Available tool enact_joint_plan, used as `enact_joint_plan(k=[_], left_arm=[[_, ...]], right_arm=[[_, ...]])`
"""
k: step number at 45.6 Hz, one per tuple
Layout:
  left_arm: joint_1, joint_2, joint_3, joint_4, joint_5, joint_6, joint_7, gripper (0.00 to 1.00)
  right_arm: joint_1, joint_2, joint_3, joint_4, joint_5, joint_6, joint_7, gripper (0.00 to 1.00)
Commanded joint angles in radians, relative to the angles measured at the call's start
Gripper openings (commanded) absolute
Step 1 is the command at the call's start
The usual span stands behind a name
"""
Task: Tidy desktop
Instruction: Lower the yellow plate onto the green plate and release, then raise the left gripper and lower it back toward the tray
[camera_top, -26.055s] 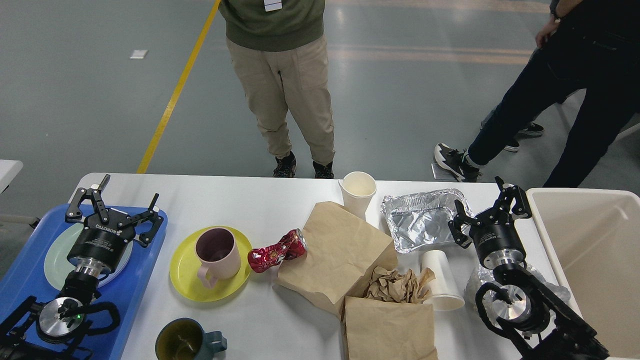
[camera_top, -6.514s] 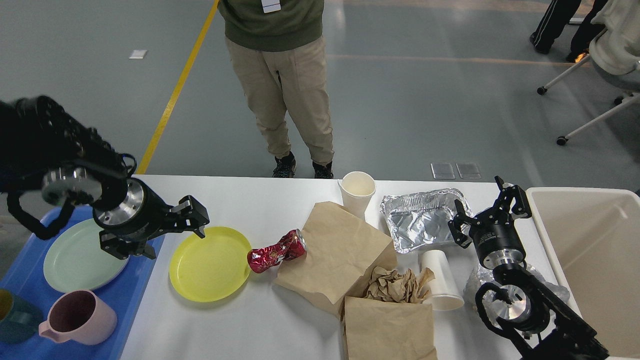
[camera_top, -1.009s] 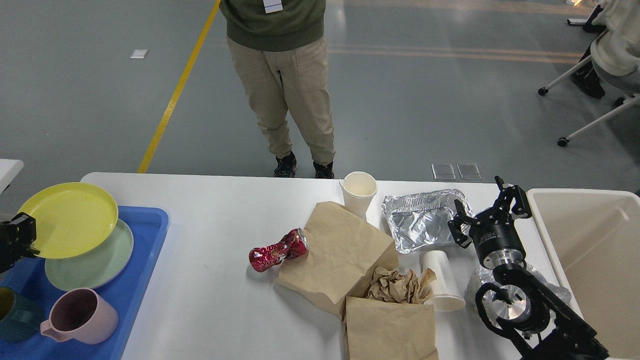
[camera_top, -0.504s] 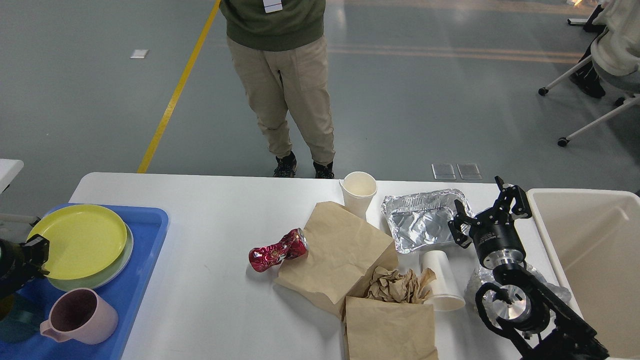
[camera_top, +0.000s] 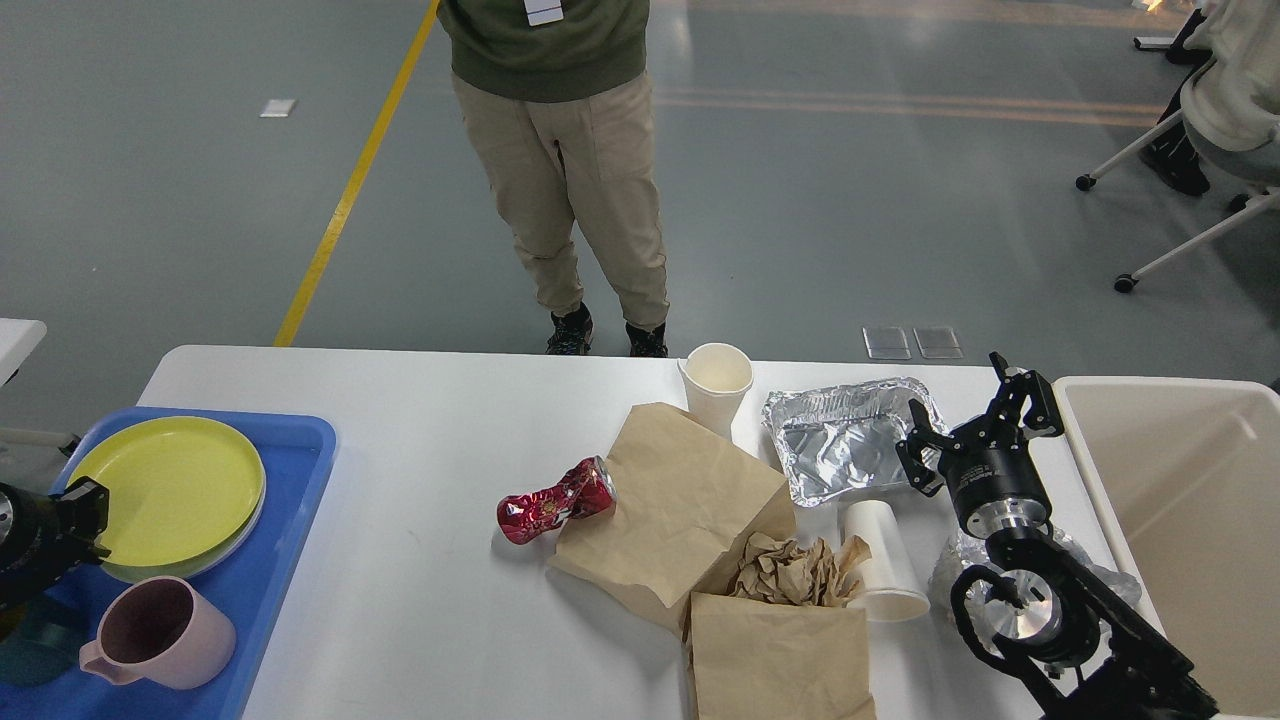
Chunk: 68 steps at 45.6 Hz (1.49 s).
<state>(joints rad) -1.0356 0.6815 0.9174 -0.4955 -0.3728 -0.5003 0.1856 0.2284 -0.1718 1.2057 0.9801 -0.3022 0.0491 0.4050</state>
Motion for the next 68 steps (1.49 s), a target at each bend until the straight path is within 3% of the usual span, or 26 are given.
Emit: enact_joint_plan(k=[1,10,15,17,19,22,23,30,32,35,37,39,44,68], left_arm=[[0.000,0.007,0.001,0.000,0.000,0.023,0.000,0.58],[-0.003,0.004,0.001,0.000,0.000,0.077,0.002,0.74],[-0.004,0.003,0.000,-0.005,0.000,0.083,0.003,0.75],[-0.006,0.003,-0.003,-0.008,0.000,0.080,0.008,0.65],[-0.008,0.007,-0.009,-0.012,-0.001,0.062,0.012,0.38],[-0.009,0.013,-0.015,-0.015,-0.003,0.036,0.015,0.07],[-0.009,0.013,-0.015,-0.015,-0.003,0.026,0.015,0.00],[-0.008,0.018,-0.015,-0.012,-0.009,0.045,0.015,0.00],[-0.008,0.020,-0.015,-0.011,-0.006,0.065,0.006,0.12],[-0.008,0.018,-0.015,-0.011,0.000,0.101,0.006,0.56],[-0.009,0.018,-0.015,-0.011,0.000,0.126,0.005,0.79],[-0.011,0.018,-0.015,-0.012,0.000,0.132,0.005,0.90],[-0.011,0.017,-0.017,-0.015,0.000,0.125,0.006,0.94],[-0.055,0.018,-0.017,-0.018,0.002,0.097,0.021,0.95]], right_arm=[[0.000,0.000,0.000,0.000,0.000,0.000,0.000,1.00],[0.000,0.000,0.000,0.000,0.000,0.000,0.000,1.00],[0.000,0.000,0.000,0.000,0.000,0.000,0.000,1.00],[0.000,0.000,0.000,0.000,0.000,0.000,0.000,1.00],[0.000,0.000,0.000,0.000,0.000,0.000,0.000,1.00],[0.000,0.000,0.000,0.000,0.000,0.000,0.000,1.00],[0.000,0.000,0.000,0.000,0.000,0.000,0.000,1.00],[0.000,0.000,0.000,0.000,0.000,0.000,0.000,1.00],[0.000,0.000,0.000,0.000,0.000,0.000,0.000,1.00],[0.000,0.000,0.000,0.000,0.000,0.000,0.000,1.00],[0.000,0.000,0.000,0.000,0.000,0.000,0.000,1.00],[0.000,0.000,0.000,0.000,0.000,0.000,0.000,1.00],[0.000,0.000,0.000,0.000,0.000,0.000,0.000,1.00],[0.000,0.000,0.000,0.000,0.000,0.000,0.000,1.00]])
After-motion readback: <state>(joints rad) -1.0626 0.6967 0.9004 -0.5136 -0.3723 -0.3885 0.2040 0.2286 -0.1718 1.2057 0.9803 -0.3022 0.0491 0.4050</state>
